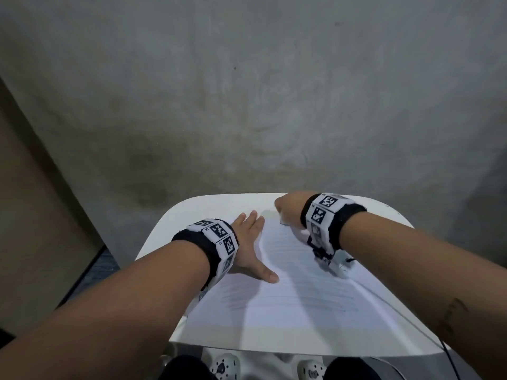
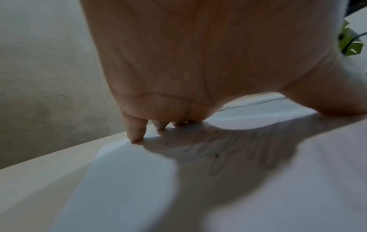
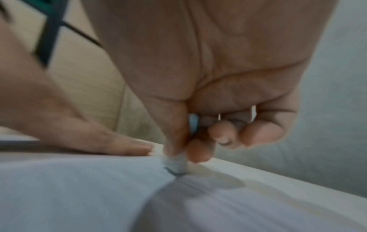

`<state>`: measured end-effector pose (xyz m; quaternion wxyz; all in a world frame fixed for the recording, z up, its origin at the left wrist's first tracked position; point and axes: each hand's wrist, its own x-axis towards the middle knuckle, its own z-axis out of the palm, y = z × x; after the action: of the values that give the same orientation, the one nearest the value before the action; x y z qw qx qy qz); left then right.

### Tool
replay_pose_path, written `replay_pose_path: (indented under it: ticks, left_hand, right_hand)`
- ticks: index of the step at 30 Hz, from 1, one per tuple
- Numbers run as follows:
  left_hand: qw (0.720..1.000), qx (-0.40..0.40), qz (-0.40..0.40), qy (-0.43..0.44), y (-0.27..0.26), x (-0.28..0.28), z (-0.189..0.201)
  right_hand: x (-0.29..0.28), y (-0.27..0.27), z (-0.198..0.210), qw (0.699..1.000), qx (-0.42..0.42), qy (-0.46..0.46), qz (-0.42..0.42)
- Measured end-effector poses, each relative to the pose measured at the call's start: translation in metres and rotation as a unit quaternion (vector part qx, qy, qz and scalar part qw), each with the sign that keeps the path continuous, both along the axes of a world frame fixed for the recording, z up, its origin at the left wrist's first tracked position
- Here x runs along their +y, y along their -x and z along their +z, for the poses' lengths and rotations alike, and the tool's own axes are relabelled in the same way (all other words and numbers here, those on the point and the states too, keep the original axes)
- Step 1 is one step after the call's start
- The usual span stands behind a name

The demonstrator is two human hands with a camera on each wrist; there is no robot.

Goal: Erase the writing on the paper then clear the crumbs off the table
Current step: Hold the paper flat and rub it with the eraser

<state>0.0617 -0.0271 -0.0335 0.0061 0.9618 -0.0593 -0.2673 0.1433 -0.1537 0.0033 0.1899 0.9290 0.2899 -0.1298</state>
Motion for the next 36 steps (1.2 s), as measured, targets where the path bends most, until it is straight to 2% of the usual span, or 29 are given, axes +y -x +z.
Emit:
replay_pose_path:
  ticks: [3,5,7,8,10,12,15,18,20,23,27,31,34,36]
  left_hand:
    - [1.0,-0.005,-0.008,0.004,0.001,-0.004,0.004]
    - [1.0,-0.002,-0.009,-0.002,0.001,-0.002,0.002]
    - [1.0,-0.002,-0.003,-0.007,0.001,-0.001,0.001]
    - [1.0,-0.002,-0.004,-0.006,0.001,-0.002,0.001]
    - [1.0,-0.001,-0.006,-0.002,0.001,-0.003,0.002]
    - [1.0,0.0,-0.01,-0.004,0.0,-0.002,0.003]
    - [1.0,0.003,-0.006,-0.008,0.0,-0.001,0.002]
    - [1.0,0.006,-0.014,-0.009,0.001,-0.002,0.003]
    - [1.0,0.003,-0.017,-0.005,-0.001,0.001,0.002]
    - [1.0,0.003,-0.014,-0.006,-0.001,0.002,0.001]
    - [1.0,-0.002,-0.017,-0.001,0.0,0.001,0.002]
    - [1.0,0.009,-0.016,-0.01,0.0,0.003,0.0]
    - [1.0,0.008,-0.022,-0.01,-0.001,0.001,0.001]
    - [1.0,0.005,-0.021,-0.004,-0.002,0.003,0.0]
  right_hand:
    - [0.003,0.016,0.0,0.997,0.059,0.009,0.039]
    - [-0.004,0.001,0.002,0.998,0.029,0.026,0.049]
    - [-0.008,-0.003,0.005,0.999,-0.018,0.033,0.009]
    - [-0.004,-0.004,0.002,0.999,-0.012,0.03,0.003]
    - [0.003,0.013,-0.004,0.997,0.049,0.041,0.033]
    - [0.004,0.015,0.0,0.996,0.077,0.023,0.024]
    - [-0.004,-0.003,0.003,1.0,0.006,0.018,-0.015]
    - [0.003,0.005,-0.01,0.999,0.048,0.012,0.009]
    - [0.001,0.01,-0.005,0.997,0.071,0.005,0.019]
    - [-0.004,0.003,-0.001,1.0,0.017,-0.016,0.001]
    - [0.004,0.021,-0.002,0.996,0.088,-0.005,0.024]
    - [-0.006,0.002,0.007,1.0,0.008,-0.015,-0.026]
    - [0.002,0.016,-0.005,0.997,0.074,-0.012,0.014]
    - [-0.004,0.016,0.003,0.997,0.078,-0.027,0.006]
